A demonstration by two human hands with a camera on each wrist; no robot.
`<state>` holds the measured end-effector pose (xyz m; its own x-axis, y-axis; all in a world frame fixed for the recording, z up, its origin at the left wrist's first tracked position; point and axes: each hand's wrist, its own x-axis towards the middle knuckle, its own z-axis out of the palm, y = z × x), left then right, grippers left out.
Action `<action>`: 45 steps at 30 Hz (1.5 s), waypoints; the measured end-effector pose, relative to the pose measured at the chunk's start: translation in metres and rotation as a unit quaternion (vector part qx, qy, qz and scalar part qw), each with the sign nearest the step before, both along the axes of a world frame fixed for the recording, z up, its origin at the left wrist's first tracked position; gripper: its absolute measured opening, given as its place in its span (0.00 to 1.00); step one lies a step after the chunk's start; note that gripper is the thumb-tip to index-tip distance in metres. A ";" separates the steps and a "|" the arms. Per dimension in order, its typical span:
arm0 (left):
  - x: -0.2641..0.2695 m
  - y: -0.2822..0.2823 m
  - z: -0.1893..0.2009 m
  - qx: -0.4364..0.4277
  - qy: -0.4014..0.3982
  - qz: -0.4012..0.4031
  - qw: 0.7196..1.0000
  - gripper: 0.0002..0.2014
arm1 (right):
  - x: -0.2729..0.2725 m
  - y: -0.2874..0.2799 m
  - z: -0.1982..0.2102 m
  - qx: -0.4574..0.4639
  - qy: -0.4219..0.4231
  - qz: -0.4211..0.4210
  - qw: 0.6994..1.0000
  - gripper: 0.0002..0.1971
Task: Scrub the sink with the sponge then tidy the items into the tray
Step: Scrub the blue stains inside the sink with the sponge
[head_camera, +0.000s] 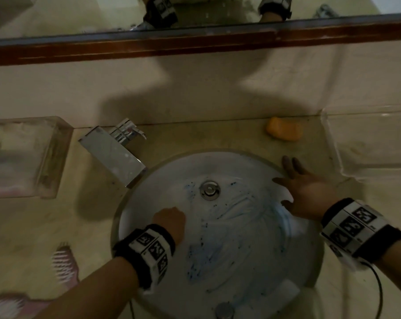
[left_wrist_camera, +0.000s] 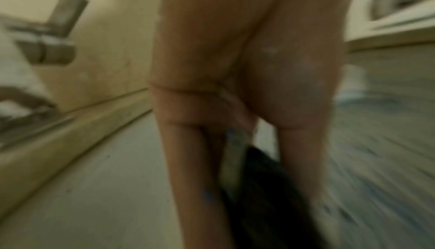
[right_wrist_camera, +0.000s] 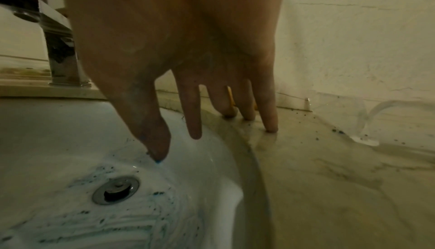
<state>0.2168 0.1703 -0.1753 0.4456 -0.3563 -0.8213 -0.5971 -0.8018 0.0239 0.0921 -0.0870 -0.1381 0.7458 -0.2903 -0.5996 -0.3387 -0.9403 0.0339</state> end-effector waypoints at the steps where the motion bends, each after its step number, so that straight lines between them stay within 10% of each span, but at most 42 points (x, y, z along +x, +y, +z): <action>1: -0.004 0.007 0.001 0.037 0.017 -0.020 0.999 0.17 | 0.000 0.001 -0.001 -0.002 0.000 -0.001 1.000 0.33; 13: -0.047 -0.010 -0.020 0.071 0.179 0.026 0.981 0.14 | 0.002 0.003 0.003 -0.001 -0.001 -0.008 1.000 0.32; 28: -0.036 0.006 0.009 0.161 0.191 -0.154 0.956 0.18 | 0.001 0.001 0.001 0.009 -0.010 -0.015 1.000 0.32; 39: -0.031 0.006 0.003 0.026 0.228 -0.043 0.972 0.20 | 0.005 -0.002 0.011 0.044 0.005 -0.031 0.999 0.33; 45: 0.010 0.037 0.043 -0.174 0.142 0.057 0.973 0.19 | 0.026 0.051 0.036 0.246 -0.048 0.034 0.968 0.41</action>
<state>0.2264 0.2074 -0.1325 0.2713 -0.5964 -0.7555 -0.4343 -0.7763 0.4568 0.1181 -0.0362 -0.1017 0.8120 0.0643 -0.5800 -0.2545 -0.8554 -0.4512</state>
